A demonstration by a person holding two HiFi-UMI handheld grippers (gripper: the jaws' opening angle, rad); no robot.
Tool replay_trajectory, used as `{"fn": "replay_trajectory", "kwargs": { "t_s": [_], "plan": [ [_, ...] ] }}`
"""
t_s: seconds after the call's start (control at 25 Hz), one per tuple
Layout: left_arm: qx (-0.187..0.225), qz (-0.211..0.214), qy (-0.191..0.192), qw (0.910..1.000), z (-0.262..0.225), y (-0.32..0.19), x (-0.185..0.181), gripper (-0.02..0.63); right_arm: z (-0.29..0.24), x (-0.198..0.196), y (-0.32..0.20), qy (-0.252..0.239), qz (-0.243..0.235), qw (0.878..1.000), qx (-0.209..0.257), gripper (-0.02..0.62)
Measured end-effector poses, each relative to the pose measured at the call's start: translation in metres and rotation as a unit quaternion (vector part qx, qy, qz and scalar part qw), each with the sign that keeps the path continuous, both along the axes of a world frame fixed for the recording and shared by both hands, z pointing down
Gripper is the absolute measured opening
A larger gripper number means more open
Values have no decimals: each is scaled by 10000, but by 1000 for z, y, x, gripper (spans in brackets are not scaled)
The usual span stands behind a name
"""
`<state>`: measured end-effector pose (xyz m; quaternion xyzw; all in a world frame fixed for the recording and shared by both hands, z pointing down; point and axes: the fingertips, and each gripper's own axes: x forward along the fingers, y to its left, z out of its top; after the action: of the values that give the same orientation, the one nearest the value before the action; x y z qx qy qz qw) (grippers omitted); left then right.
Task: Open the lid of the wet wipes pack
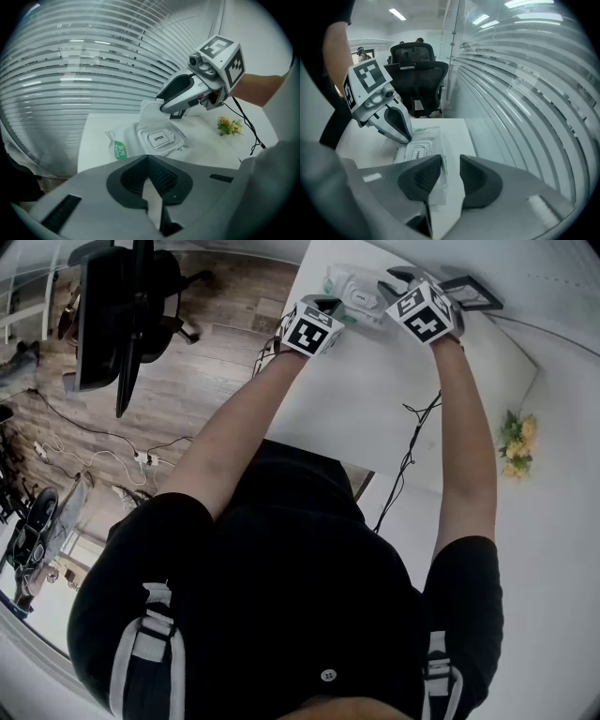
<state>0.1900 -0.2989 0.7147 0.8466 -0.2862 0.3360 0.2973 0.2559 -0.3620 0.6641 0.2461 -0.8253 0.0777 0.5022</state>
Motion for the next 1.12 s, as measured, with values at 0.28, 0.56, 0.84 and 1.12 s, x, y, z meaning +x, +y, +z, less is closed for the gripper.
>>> {"fn": "replay_trajectory", "kwargs": {
  "t_s": [0.28,0.56,0.84,1.12],
  "plan": [
    [-3,-58,91,9999,3,0,-3,8,0,14,-4,53,286,9995,136,135],
    [217,4,415,9989,-26,1,0,8,-8,14,4,18,281,9994,203,135],
    [786,218,637,9946,-80,3,-9,8,-27,11,15,-135,349,9987,357,137],
    [1146,170,865,9895,-132,15,-24,8,-53,10,37,-312,557,9964,565,137]
  ]
}}
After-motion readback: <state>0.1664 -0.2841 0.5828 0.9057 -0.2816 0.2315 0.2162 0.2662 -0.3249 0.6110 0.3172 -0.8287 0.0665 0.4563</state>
